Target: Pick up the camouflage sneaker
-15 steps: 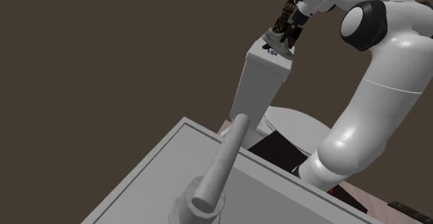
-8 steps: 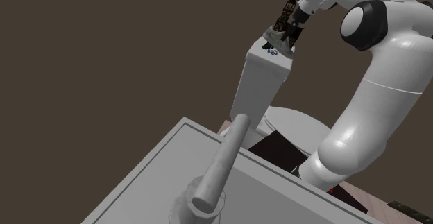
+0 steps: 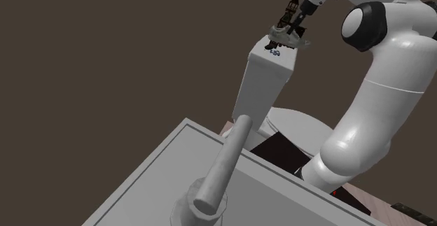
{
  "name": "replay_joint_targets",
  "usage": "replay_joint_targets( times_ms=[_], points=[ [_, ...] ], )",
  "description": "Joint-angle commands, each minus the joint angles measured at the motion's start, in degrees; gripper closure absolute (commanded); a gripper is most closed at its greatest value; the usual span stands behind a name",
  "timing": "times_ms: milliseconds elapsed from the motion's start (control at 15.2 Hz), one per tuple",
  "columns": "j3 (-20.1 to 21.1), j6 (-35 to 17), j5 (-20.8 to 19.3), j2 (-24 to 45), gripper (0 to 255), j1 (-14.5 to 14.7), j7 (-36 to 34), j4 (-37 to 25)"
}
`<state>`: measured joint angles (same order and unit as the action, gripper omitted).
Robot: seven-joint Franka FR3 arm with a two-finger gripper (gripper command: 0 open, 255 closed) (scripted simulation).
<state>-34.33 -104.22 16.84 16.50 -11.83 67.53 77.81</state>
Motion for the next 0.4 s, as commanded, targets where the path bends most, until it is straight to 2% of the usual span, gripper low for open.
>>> replay_joint_targets(
  times_ms=[0,198,330],
  points=[
    [-0.1,1.5,0.2,0.4,255,-0.4,-0.2,-2.1],
    [-0.1,4.3,0.7,1.3,255,-1.2,-0.4,-5.7],
    [-0.1,4.5,0.7,1.4,255,-1.2,-0.4,-5.9]
  ],
)
